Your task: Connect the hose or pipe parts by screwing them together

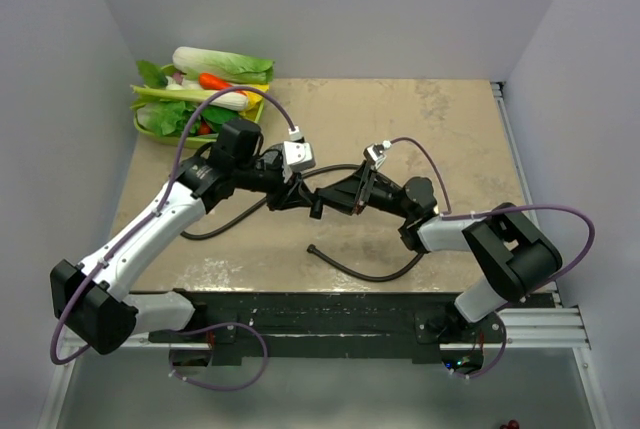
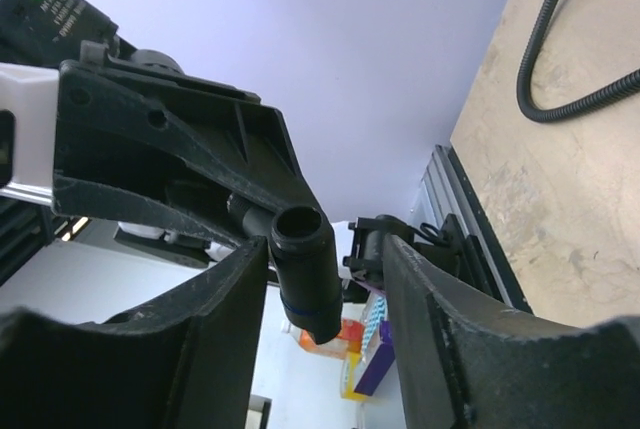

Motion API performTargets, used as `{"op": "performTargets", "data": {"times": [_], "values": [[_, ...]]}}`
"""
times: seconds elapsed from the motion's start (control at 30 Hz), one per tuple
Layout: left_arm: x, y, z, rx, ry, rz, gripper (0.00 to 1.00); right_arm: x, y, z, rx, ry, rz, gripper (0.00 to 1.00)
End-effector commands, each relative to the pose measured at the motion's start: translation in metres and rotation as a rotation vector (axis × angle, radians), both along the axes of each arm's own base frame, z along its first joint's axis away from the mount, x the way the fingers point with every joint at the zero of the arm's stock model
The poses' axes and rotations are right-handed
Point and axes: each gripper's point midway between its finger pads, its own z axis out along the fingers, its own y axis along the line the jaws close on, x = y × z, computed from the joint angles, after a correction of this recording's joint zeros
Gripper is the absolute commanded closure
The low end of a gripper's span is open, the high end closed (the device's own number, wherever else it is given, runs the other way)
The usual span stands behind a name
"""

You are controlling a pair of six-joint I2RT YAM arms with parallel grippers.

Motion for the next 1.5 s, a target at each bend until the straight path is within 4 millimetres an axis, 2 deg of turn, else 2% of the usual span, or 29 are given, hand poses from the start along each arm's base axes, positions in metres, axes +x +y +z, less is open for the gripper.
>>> {"op": "performTargets", "data": {"times": [0.0, 0.13, 0.33, 0.47, 0.63, 1.0, 1.1, 1.17, 1.2, 1.27, 1.47], "values": [[-0.005, -0.009, 0.024, -0.084, -0.049, -0.031, 1.0, -0.025, -0.022, 0.098, 0.294, -0.408, -0.033, 0.44], [-0.005, -0.011, 0.03, -0.123, -0.013, -0.022, 1.0, -0.034, -0.02, 0.11, 0.337, -0.452, -0.015, 0.4], [-0.001, -0.011, 0.041, -0.184, 0.044, 0.0, 1.0, -0.041, -0.021, 0.118, 0.359, -0.467, -0.02, 0.43], [0.003, -0.009, 0.039, -0.189, 0.056, 0.026, 1.0, -0.045, -0.024, 0.123, 0.371, -0.475, -0.018, 0.48], [0.002, -0.006, 0.033, -0.183, 0.058, 0.042, 1.0, -0.045, -0.025, 0.129, 0.388, -0.461, -0.015, 0.61], [0.025, 0.002, 0.019, -0.142, 0.009, 0.152, 1.0, -0.05, -0.031, 0.142, 0.427, -0.439, -0.004, 0.6], [0.025, 0.003, 0.014, -0.133, 0.011, 0.159, 1.0, -0.052, -0.032, 0.144, 0.433, -0.439, -0.002, 0.61], [0.027, 0.004, 0.01, -0.125, 0.012, 0.167, 1.0, -0.052, -0.032, 0.146, 0.437, -0.436, 0.002, 0.72], [0.028, 0.005, 0.009, -0.121, 0.007, 0.176, 1.0, -0.052, -0.033, 0.147, 0.44, -0.432, 0.002, 0.87], [0.029, 0.006, 0.005, -0.116, 0.004, 0.181, 1.0, -0.051, -0.032, 0.147, 0.446, -0.412, 0.012, 1.0], [0.038, 0.008, -0.006, -0.087, -0.003, 0.212, 1.0, -0.06, -0.036, 0.156, 0.46, -0.423, 0.039, 1.0]]}}
